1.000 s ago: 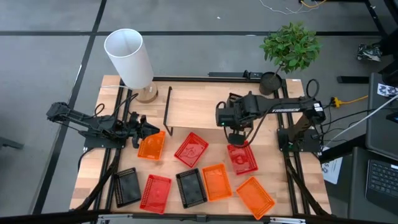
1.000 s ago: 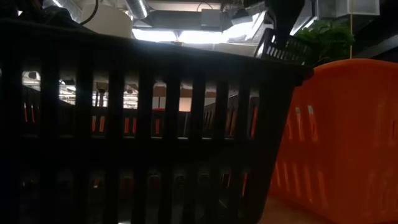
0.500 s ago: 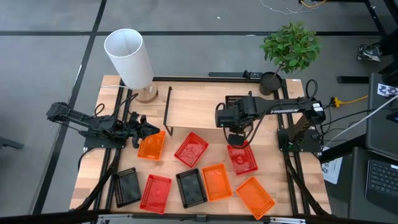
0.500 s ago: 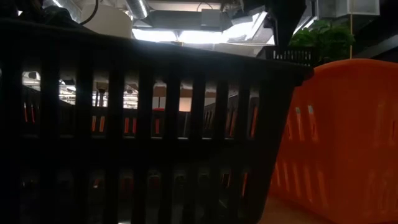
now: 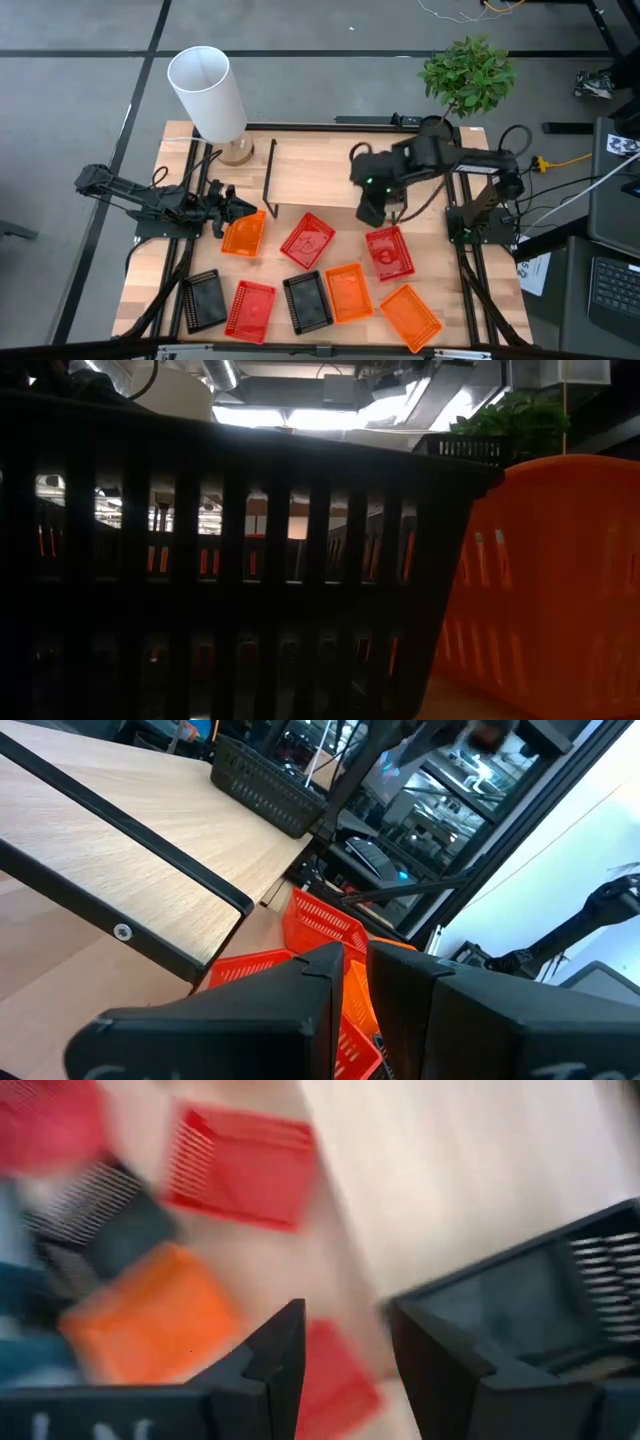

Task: Stack baskets on shelf by color
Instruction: Put the middle left orange bin on the shelf

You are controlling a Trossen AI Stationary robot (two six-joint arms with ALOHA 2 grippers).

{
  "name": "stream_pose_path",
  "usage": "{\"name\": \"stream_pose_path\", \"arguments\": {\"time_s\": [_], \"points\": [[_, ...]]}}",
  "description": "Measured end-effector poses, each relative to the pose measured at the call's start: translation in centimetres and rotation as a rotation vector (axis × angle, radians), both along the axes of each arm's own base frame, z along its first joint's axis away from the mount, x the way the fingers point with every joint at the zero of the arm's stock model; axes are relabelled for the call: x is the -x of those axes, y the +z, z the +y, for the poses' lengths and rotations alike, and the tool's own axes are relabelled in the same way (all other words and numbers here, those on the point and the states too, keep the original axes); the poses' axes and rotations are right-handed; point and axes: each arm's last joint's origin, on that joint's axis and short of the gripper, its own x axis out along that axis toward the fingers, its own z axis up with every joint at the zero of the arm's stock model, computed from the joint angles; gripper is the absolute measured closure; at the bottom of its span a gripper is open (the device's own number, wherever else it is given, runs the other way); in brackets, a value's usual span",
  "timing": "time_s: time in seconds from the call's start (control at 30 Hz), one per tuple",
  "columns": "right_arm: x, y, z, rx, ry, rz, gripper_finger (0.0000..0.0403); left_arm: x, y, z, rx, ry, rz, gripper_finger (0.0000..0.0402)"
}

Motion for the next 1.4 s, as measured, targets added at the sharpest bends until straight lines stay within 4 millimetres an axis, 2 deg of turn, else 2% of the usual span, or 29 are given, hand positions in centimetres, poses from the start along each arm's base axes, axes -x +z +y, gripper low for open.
{"name": "stream_pose_path", "arguments": {"time_s": [0.13, 0.2, 0.33, 0.47, 0.6, 0.7, 0.8, 0.9, 1.03, 1.13, 1.23, 1.4], "points": [[0.5, 2.4, 2.2, -0.245, -0.056, -0.088, 0.0256, 0.0, 0.0, 0.0, 0.000, -0.001, 0.000, 0.0360], [0.8, 3.0, 3.7, -0.298, -0.038, -0.101, 0.0256, 0.0, 0.0, -0.1, 0.003, -0.022, -0.004, 0.0360], [1.9, 3.2, 7.2, -0.330, 0.031, -0.080, 0.0256, 0.1, 1.1, -0.5, -0.005, -0.169, -0.053, 0.0360], [3.2, 3.1, 10.5, -0.299, 0.022, -0.080, 0.0256, 0.6, 4.5, -1.0, -0.051, -0.283, -0.076, 0.0360], [4.4, 3.1, 12.9, -0.232, -0.101, -0.136, 0.0256, 1.0, 9.2, -1.5, -0.166, -0.345, 0.025, 0.0360], [5.3, 3.2, 14.2, -0.201, -0.183, -0.189, 0.0256, 0.9, 12.0, -2.2, -0.226, -0.428, 0.165, 0.0360], [6.1, 3.2, 15.3, -0.193, -0.248, -0.233, 0.0256, 0.6, 13.5, -3.1, -0.214, -0.526, 0.380, 0.0359], [6.9, 3.3, 16.2, -0.173, -0.287, -0.275, 0.0256, 0.2, 13.5, -4.0, -0.194, -0.600, 0.595, 0.0346], [7.6, 3.0, 17.0, -0.120, -0.315, -0.305, 0.0256, -0.6, 12.1, -5.1, -0.212, -0.639, 0.789, 0.0312], [7.9, 2.2, 17.3, -0.063, -0.349, -0.264, 0.0256, -1.4, 11.1, -5.7, -0.248, -0.607, 0.875, 0.0291], [7.5, 1.1, 18.1, -0.048, -0.350, -0.241, 0.0256, -2.1, 10.3, -6.3, -0.313, -0.620, 0.944, 0.0286], [7.4, -1.7, 19.2, 0.028, -0.341, -0.163, 0.0256, -3.3, 8.9, -7.4, -0.434, -0.637, 1.015, 0.0286]]}}
